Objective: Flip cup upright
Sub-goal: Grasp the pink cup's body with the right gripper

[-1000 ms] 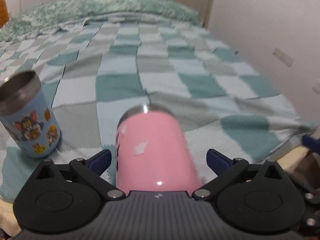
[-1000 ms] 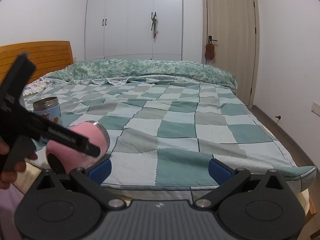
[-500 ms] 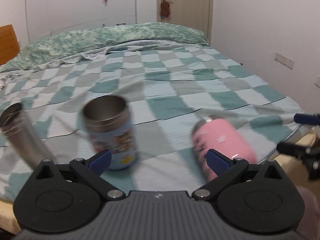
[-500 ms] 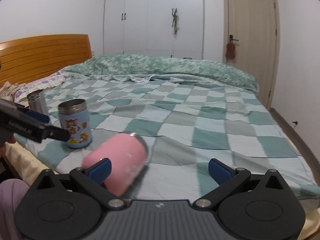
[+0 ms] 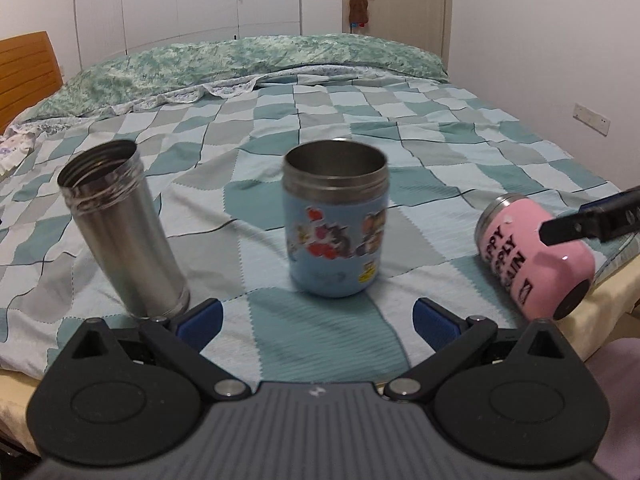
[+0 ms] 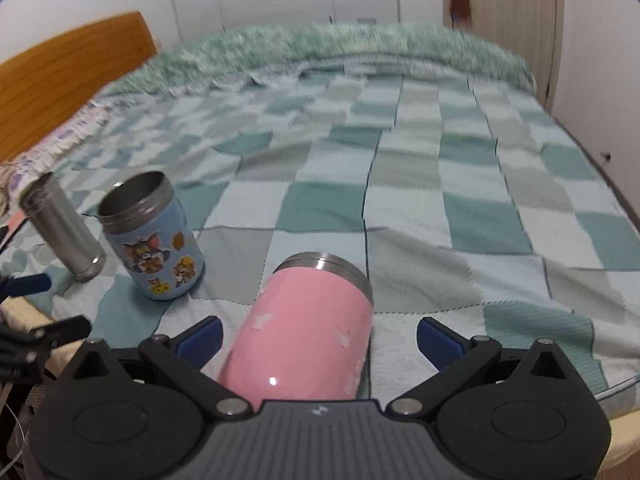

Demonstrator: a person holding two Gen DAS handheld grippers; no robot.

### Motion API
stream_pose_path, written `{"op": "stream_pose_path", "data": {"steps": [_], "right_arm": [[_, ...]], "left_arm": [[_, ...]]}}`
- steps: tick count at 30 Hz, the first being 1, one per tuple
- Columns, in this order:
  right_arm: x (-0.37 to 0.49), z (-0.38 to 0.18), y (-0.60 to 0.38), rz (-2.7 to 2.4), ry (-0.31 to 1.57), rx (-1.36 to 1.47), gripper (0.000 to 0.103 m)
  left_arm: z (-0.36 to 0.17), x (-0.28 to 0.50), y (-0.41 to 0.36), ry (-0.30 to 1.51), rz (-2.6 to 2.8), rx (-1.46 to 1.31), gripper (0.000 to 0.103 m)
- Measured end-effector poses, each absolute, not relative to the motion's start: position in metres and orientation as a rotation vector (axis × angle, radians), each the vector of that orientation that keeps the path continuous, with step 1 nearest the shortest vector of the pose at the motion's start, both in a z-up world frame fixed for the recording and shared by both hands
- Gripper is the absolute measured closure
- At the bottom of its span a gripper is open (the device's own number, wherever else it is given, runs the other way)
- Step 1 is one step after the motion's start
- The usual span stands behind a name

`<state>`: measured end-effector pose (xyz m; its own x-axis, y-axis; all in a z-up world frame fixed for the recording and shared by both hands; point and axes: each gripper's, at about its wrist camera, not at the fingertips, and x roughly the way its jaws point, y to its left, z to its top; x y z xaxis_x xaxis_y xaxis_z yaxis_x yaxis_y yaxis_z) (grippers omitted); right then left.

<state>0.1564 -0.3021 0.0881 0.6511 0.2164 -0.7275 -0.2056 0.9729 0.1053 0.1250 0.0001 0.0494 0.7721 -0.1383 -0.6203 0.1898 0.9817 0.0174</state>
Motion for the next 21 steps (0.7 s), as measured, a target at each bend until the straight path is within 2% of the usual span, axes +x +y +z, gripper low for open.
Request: {"op": "stream_pose_path", "data": {"steps": [14, 17, 21], "right_arm": [[0.205, 0.067, -0.281, 0.179, 1.027, 0.061, 0.0], [0.209, 0.067, -0.28, 0.175, 1.031, 0.069, 0.007], [0.213, 0.065, -0.276, 0.168, 1.045, 0.055, 0.009]], "left_arm": [[0.03, 0.149, 0.021, 0.671, -0.216, 0.056, 0.0], [0.028, 0.153, 0.019, 0.668, -0.23, 0.058, 0.0], [0.025, 0.158, 0.016, 0.66, -0.248, 0.067, 0.0]]}}
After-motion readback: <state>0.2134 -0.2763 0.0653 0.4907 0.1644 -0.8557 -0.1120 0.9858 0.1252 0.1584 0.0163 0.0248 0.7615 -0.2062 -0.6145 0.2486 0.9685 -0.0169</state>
